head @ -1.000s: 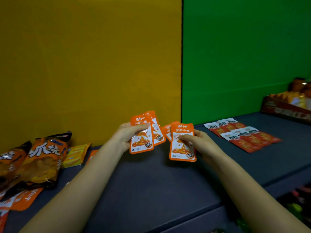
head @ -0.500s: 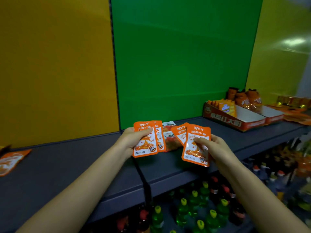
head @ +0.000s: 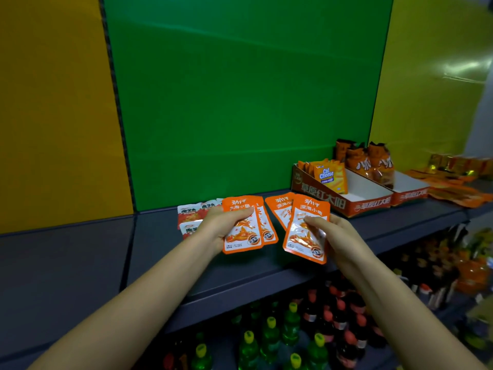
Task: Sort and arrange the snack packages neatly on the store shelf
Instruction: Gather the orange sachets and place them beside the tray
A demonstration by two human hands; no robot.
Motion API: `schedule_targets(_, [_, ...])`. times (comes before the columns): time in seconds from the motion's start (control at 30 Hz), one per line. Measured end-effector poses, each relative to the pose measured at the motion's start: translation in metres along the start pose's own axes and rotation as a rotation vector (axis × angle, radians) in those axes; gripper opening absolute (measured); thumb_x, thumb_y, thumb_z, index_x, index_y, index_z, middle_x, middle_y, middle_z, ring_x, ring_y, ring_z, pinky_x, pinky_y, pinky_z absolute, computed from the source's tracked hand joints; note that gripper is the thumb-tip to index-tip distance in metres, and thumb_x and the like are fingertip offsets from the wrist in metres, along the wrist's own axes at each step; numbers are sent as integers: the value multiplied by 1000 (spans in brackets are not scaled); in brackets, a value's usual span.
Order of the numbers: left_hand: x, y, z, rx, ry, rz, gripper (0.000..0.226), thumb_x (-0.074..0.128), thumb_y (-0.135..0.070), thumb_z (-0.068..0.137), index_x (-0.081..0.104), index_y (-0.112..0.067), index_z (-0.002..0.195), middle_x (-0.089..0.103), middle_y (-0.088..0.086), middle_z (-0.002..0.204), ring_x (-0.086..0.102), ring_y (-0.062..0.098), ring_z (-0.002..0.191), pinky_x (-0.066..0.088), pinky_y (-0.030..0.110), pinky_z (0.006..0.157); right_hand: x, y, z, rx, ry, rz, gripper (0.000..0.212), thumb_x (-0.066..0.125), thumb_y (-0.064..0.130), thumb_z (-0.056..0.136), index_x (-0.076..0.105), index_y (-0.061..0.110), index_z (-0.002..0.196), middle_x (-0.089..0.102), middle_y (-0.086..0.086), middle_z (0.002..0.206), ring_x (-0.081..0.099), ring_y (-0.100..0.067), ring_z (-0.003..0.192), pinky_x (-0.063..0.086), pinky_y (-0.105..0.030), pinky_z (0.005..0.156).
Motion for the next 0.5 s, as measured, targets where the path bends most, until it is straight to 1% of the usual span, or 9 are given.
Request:
schedule_targets(0.13, [13,-2,35,12,-20,15,8,69,-11,82,62,-8,80,70,5,55,67,17,45,57,31,46,-12,2,37,-7,-6,-15,3,59,13,90,62,13,88,69,-5,79,65,-17,67,50,-27,61])
schedule_targets(0.2, [16,-5,52,17,-41,19,9,68,-10,83,60,-8,78,69,5,53,65,16,42,56,30,42,-19,6,60,3,-14,-10,5,59,12,89,61,14,86,68,-5,80,64,-17,69,50,-27,62])
schedule_targets(0.27, [17,-8,69,29,-66,35,9,67,-8,84,59,-8,79,69,6,57,64,15,40,54,28,40,-26,9,82,19,-6,-22,1,60,13,89,61,14,88,68,-6,83,65,-18,71,51,-28,63])
schedule_targets(0.33, [17,-9,87,41,-90,51,8,67,-6,83,59,-8,81,68,8,64,64,14,41,54,27,40,-31,7,104,24,11,-46,4,61,14,88,61,13,93,69,-7,85,66,-20,73,52,-30,64])
schedule_targets(0.43, [19,-7,113,46,-135,81,8,66,-4,83,59,-6,85,67,10,72,64,13,41,55,26,42,-35,-1,133,33,44,-55,2,60,11,89,61,12,90,68,-7,84,65,-20,72,52,-29,65])
schedule_targets(0.5, [20,-7,127,52,-177,117,10,67,-3,82,57,-7,84,67,9,70,64,12,40,55,26,43,-36,-9,151,52,66,-57,10,60,10,89,61,7,98,68,-8,86,65,-19,72,54,-28,63])
Point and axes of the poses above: each hand's wrist, its own z-axis towards the middle knuckle, its own x-axis out of the palm, y = z × x, the point moved 4 cm from there along z, towards the middle knuckle
